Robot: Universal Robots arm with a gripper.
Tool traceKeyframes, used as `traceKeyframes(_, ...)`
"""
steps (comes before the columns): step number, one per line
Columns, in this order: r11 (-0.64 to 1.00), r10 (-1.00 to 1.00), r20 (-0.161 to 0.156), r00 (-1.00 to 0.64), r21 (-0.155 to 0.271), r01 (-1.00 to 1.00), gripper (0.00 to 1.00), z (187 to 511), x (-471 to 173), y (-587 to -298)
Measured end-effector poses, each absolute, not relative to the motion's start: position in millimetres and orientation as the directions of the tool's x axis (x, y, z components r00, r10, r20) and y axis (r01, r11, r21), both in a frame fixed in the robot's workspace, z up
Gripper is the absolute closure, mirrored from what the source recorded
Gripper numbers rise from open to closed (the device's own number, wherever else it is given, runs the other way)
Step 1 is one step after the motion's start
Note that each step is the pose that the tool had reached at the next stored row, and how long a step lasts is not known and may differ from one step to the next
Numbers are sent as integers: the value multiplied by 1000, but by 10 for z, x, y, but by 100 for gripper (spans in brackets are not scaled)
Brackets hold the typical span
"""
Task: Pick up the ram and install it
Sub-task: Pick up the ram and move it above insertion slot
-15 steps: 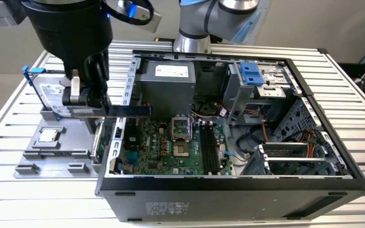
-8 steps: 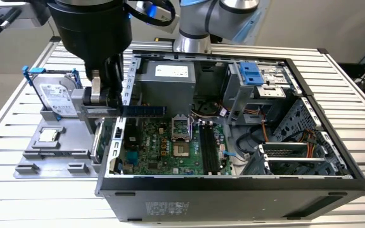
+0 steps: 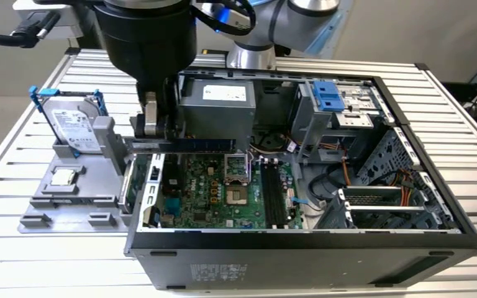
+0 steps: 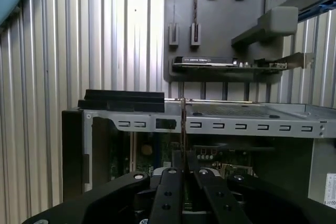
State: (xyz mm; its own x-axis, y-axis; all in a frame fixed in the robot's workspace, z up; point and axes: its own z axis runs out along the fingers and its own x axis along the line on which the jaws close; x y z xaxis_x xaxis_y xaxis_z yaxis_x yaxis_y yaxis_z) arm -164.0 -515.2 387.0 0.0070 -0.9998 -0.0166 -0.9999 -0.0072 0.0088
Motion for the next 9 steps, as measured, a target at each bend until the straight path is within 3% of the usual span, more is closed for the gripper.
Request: traceKeyframes(9, -7, -1000, -17, 7, 9, -1000, 100, 3870, -1353, -5152)
